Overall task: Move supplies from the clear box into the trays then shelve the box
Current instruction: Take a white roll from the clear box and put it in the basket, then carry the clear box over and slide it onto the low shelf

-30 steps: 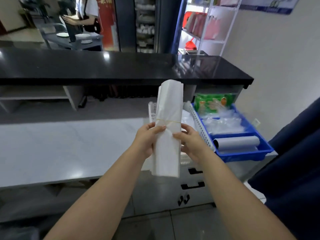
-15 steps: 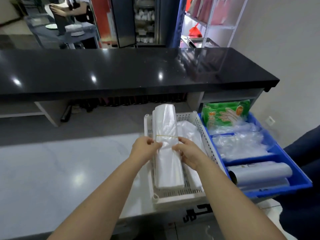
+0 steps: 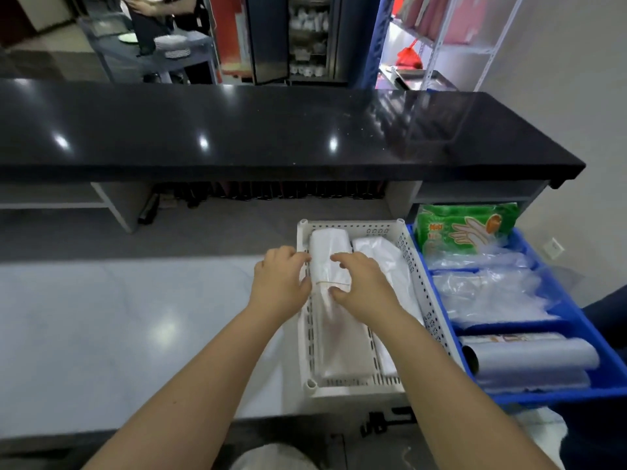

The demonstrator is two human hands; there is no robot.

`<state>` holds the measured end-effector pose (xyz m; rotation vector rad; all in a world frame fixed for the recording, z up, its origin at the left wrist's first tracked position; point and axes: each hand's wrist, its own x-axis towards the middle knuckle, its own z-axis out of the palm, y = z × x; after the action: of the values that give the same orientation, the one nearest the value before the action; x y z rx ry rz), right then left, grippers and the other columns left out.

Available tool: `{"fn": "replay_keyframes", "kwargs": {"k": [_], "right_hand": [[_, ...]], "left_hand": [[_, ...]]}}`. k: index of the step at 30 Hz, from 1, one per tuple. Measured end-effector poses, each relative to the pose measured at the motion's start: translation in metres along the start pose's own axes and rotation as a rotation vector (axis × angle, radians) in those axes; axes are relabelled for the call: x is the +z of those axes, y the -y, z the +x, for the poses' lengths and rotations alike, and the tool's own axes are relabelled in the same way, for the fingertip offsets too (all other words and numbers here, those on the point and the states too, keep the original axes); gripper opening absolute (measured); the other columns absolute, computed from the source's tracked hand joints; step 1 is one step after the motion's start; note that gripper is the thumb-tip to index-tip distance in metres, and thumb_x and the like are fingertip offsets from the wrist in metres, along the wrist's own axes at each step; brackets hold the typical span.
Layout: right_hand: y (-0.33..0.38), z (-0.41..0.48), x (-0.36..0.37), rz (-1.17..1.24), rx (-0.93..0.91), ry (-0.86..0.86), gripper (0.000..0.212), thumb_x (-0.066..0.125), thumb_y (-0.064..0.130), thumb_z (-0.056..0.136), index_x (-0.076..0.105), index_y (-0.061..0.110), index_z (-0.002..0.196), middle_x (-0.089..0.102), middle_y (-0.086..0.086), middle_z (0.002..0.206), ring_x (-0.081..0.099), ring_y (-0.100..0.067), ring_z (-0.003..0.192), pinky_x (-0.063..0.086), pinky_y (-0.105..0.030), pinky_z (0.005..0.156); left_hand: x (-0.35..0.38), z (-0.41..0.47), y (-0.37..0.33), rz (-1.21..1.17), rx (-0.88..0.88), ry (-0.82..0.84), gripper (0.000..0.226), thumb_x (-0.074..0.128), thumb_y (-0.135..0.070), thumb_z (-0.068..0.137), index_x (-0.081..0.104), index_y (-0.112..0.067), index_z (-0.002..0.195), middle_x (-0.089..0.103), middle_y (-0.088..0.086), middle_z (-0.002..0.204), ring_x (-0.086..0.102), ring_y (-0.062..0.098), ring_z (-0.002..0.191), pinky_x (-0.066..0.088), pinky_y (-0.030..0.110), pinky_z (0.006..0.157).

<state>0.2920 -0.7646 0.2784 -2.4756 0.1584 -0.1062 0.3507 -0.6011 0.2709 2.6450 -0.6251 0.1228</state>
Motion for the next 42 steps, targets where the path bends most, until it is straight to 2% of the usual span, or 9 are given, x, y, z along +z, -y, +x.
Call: {"fn": "replay_keyframes", "kwargs": {"k": [4,6,10,16,22,27,34,37,42], "right_hand": [[0.029,-0.038,-0.003,-0.475,-0.287,-0.032,0.045,0.062,0.019,0.083,0.051,0.019,0.126,0.053,-0.003,0.120,0.044,-0.028,0.110,0.034,-0.039,0.090],[0.041,-0.064,0.004,-0.596,-0.407,-0.053,0.043,0.064,0.011,0.078,0.056,0.015,0.120,0.056,-0.006,0.115,0.048,-0.031,0.105,0.035,-0.042,0.088],[0.066,-0.116,0.021,-0.578,-0.555,-0.076,0.042,0.064,0.004,0.073,0.060,0.012,0.114,0.060,-0.010,0.109,0.051,-0.035,0.103,0.037,-0.045,0.088],[0.119,-0.182,0.046,-0.501,-0.599,0.065,0.040,0.055,0.015,0.085,0.053,0.018,0.125,0.055,-0.003,0.121,0.042,-0.029,0.113,0.032,-0.038,0.090],[0.190,-0.256,0.106,-0.436,-0.738,0.147,0.037,0.058,0.021,0.084,0.056,0.016,0.120,0.057,-0.005,0.119,0.045,-0.030,0.109,0.038,-0.039,0.085],[0.264,-0.338,0.191,-0.434,-0.846,0.182,0.040,0.062,0.028,0.082,0.057,0.016,0.120,0.059,-0.007,0.116,0.047,-0.032,0.108,0.038,-0.041,0.084],[0.360,-0.455,0.313,-0.392,-0.793,0.273,0.040,0.059,0.026,0.083,0.055,0.020,0.122,0.057,-0.002,0.117,0.045,-0.028,0.113,0.036,-0.040,0.089],[0.381,-0.489,0.350,-0.409,-0.796,0.331,0.037,0.062,0.027,0.082,0.058,0.018,0.118,0.058,-0.002,0.116,0.047,-0.027,0.111,0.037,-0.038,0.087],[0.392,-0.514,0.410,-0.381,-0.763,0.403,0.028,0.064,0.022,0.081,0.063,0.016,0.107,0.061,-0.004,0.106,0.052,-0.029,0.103,0.039,-0.040,0.081]], "left_hand": [[-0.013,-0.061,-0.014,0.129,-0.037,-0.094,0.038,0.059,-0.029,0.085,0.058,-0.023,0.122,0.056,0.000,0.119,0.046,0.024,0.112,0.036,0.039,0.089],[-0.020,-0.095,-0.017,0.180,-0.090,-0.124,0.039,0.060,-0.030,0.084,0.058,-0.023,0.123,0.056,0.001,0.121,0.046,0.025,0.114,0.035,0.040,0.091],[-0.041,-0.161,-0.017,0.276,-0.166,-0.167,0.041,0.060,-0.031,0.084,0.056,-0.023,0.124,0.056,0.002,0.123,0.047,0.027,0.114,0.034,0.042,0.092],[-0.081,-0.269,0.001,0.294,-0.364,-0.215,0.041,0.058,-0.029,0.082,0.057,-0.024,0.122,0.058,0.002,0.118,0.049,0.026,0.110,0.034,0.044,0.093],[-0.108,-0.405,0.062,0.331,-0.554,-0.263,0.039,0.065,-0.027,0.073,0.063,-0.021,0.111,0.062,0.005,0.106,0.052,0.030,0.101,0.037,0.042,0.085],[-0.136,-0.532,0.131,0.314,-0.685,-0.308,0.035,0.064,-0.030,0.071,0.066,-0.022,0.104,0.063,0.004,0.102,0.054,0.031,0.099,0.039,0.041,0.081],[-0.172,-0.692,0.219,0.284,-0.772,-0.168,0.040,0.064,-0.037,0.077,0.061,-0.025,0.115,0.060,0.002,0.115,0.048,0.028,0.111,0.035,0.040,0.087],[-0.180,-0.726,0.245,0.278,-0.775,-0.132,0.043,0.060,-0.046,0.081,0.057,-0.025,0.119,0.059,0.003,0.115,0.047,0.028,0.111,0.037,0.042,0.088],[-0.173,-0.750,0.295,0.208,-0.785,-0.065,0.039,0.057,-0.038,0.084,0.055,-0.022,0.120,0.058,0.004,0.116,0.046,0.028,0.112,0.036,0.042,0.090]]}}
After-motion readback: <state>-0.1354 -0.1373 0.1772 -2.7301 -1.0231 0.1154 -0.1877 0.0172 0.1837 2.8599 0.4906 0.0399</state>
